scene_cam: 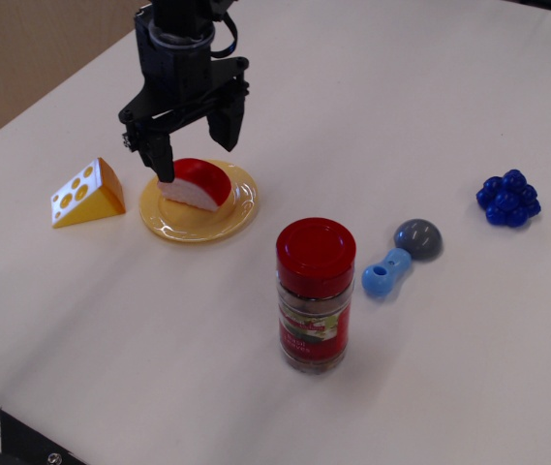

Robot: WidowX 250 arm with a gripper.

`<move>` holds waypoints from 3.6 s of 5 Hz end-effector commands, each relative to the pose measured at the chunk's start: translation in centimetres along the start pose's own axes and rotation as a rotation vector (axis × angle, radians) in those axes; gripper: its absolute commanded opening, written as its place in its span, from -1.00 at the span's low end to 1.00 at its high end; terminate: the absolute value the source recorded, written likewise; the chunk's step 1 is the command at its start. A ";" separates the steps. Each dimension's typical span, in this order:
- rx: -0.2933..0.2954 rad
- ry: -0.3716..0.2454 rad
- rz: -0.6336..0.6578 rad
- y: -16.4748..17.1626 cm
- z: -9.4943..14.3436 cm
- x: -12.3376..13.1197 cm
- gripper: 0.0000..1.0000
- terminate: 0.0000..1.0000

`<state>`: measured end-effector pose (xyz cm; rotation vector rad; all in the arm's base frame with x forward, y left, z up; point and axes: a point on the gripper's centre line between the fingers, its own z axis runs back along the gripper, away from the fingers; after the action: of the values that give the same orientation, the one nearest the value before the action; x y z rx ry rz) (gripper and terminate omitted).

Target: Take sushi off plate

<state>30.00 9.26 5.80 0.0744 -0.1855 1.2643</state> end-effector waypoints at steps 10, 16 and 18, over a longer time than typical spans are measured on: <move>-0.033 -0.011 0.192 -5.3 -0.3 4.1 -1.00 -1.00; -0.064 -0.098 0.164 -7.4 0.8 4.7 1.00 -1.00; -0.130 -0.073 -0.012 -7.2 3.3 0.8 1.00 -1.00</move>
<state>36.95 7.10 6.86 0.0475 -0.2573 1.2306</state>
